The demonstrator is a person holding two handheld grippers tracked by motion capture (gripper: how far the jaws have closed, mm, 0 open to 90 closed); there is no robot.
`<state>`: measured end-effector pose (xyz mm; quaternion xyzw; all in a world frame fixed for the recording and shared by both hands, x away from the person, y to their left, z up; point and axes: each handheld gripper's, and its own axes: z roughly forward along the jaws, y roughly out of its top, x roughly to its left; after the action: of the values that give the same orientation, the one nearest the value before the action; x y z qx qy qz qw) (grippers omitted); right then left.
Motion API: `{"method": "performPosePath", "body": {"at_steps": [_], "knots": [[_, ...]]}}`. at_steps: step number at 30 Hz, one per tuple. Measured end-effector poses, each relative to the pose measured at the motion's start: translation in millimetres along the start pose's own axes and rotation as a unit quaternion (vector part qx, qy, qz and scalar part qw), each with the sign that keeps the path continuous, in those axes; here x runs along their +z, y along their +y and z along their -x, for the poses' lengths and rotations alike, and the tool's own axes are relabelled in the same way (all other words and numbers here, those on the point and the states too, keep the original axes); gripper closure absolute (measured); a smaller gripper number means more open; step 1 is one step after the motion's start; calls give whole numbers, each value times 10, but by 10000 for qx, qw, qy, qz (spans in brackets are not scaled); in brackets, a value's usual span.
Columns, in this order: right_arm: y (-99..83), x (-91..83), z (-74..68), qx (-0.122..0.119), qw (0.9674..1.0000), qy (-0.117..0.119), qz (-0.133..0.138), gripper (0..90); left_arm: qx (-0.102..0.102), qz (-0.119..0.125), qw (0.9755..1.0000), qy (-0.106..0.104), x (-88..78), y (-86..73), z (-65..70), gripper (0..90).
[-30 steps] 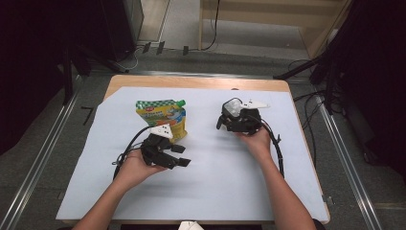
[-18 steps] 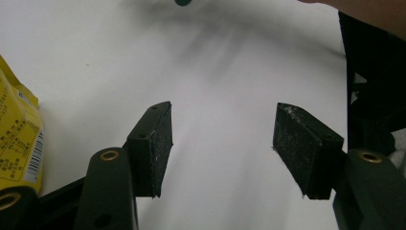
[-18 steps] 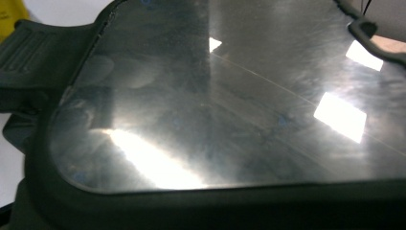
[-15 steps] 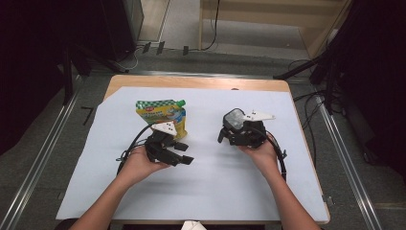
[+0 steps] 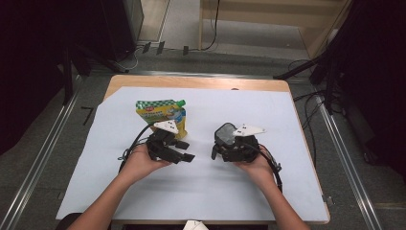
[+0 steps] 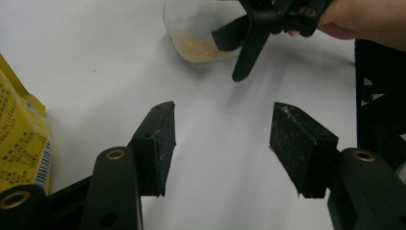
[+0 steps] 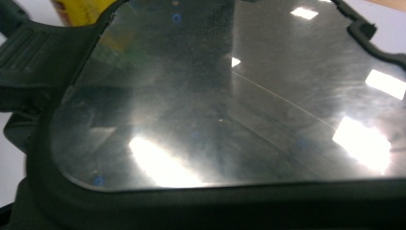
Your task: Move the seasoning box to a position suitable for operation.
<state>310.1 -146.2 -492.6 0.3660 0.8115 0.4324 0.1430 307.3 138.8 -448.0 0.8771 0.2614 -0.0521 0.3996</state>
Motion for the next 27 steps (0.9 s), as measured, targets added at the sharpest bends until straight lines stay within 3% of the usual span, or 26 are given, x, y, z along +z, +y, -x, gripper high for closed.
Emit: {"method": "performPosePath", "body": {"at_steps": [4,12,17,23,27], "knots": [[-10,53,-76,12,9999,156,-9,159,-9,-1,10000,22,-20,-3,-24,452],[-25,208,-317,-233,9984,506,-76,159,-60,33,9999,106,-60,-20,-38,467],[-45,243,-426,-423,9976,539,-73,159,-22,24,9999,135,-75,-33,-39,466],[-55,239,-424,-523,9968,594,-143,150,-19,11,9999,155,-61,-45,-33,463],[-50,214,-410,-451,9964,678,-239,140,-20,29,9999,147,-52,-51,-41,464]]}}
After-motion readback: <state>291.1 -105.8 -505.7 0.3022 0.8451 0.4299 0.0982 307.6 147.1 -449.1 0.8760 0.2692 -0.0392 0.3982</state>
